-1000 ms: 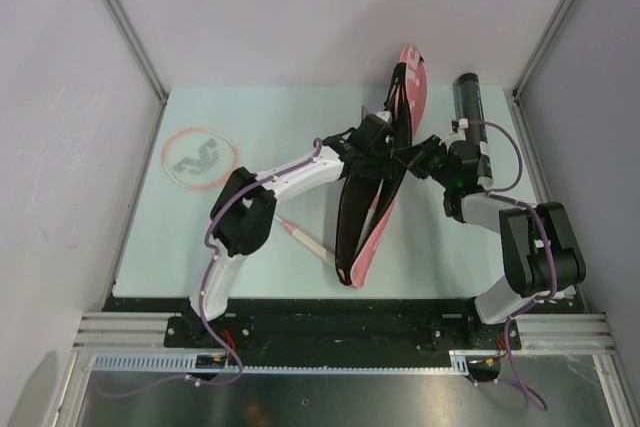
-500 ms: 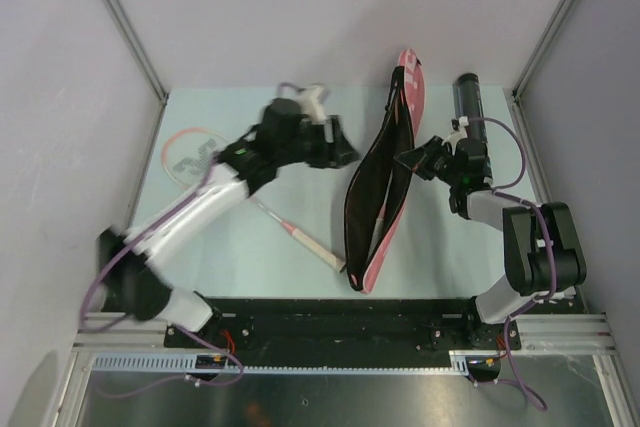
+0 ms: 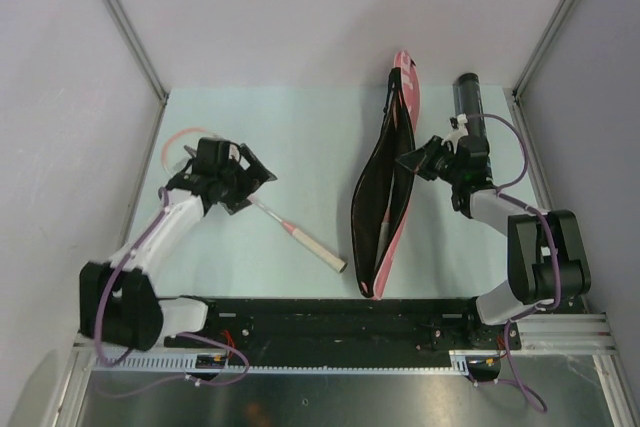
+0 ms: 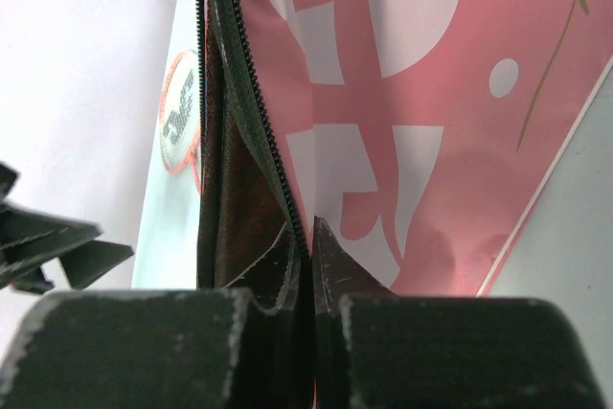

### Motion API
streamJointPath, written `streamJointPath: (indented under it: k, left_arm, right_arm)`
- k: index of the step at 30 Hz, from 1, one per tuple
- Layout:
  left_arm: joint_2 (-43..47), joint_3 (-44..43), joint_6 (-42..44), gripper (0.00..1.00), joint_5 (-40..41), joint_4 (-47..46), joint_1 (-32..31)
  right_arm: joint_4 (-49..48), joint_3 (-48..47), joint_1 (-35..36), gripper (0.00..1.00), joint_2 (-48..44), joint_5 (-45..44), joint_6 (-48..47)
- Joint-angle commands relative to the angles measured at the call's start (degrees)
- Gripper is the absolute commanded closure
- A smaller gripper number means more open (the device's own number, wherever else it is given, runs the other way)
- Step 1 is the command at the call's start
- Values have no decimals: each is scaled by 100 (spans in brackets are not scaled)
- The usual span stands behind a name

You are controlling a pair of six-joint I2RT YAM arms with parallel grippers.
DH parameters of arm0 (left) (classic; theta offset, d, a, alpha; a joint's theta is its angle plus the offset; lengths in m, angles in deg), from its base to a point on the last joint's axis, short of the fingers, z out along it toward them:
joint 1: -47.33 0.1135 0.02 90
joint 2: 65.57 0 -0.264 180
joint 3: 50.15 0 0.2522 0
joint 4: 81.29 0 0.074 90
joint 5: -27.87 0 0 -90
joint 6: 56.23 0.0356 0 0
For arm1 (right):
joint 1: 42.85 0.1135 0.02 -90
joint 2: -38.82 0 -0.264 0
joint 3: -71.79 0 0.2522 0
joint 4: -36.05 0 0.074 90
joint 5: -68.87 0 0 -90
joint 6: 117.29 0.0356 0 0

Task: Pack up the badminton gear

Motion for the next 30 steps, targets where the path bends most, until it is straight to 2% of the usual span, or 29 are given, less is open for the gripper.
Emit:
streamJointPath:
  k: [1, 5, 7, 9, 12, 15, 18, 19, 30]
  left_arm:
    - [-849, -617, -1085, 0, 901, 981, 415]
    - [-1649, -944, -1691, 11, 1282, 1307, 416]
    - [-2150, -1049, -1981, 21, 1143, 1325, 424]
    - [-2536, -1173, -2132, 24, 1054, 1325, 363]
    - [-2880, -1331, -2352, 28, 1203, 1360, 266]
    - [-3030, -1332, -2562, 36, 1405, 1387, 249]
    - [-3337, -1445, -2616, 47, 1406, 1413, 249]
    - [-3469, -1541, -2642, 55, 1432, 1422, 249]
    - [-4129, -1824, -2730, 60, 1722, 1791, 126]
  right_arm:
    - [116, -228, 25, 100, -339, 24, -191]
    - [186, -219, 42, 100, -374, -11, -217]
    - [186, -219, 68, 100, -374, -38, -226]
    - [186, -228, 94, 100, -357, -47, -234]
    - [178, -228, 112, 100, -322, -64, -235]
    - [151, -228, 121, 100, -313, -82, -226]
    - [125, -219, 147, 100, -295, -99, -234]
    - [134, -228, 156, 100, -287, -117, -243]
    - [266, -219, 253, 100, -330, -275, -375]
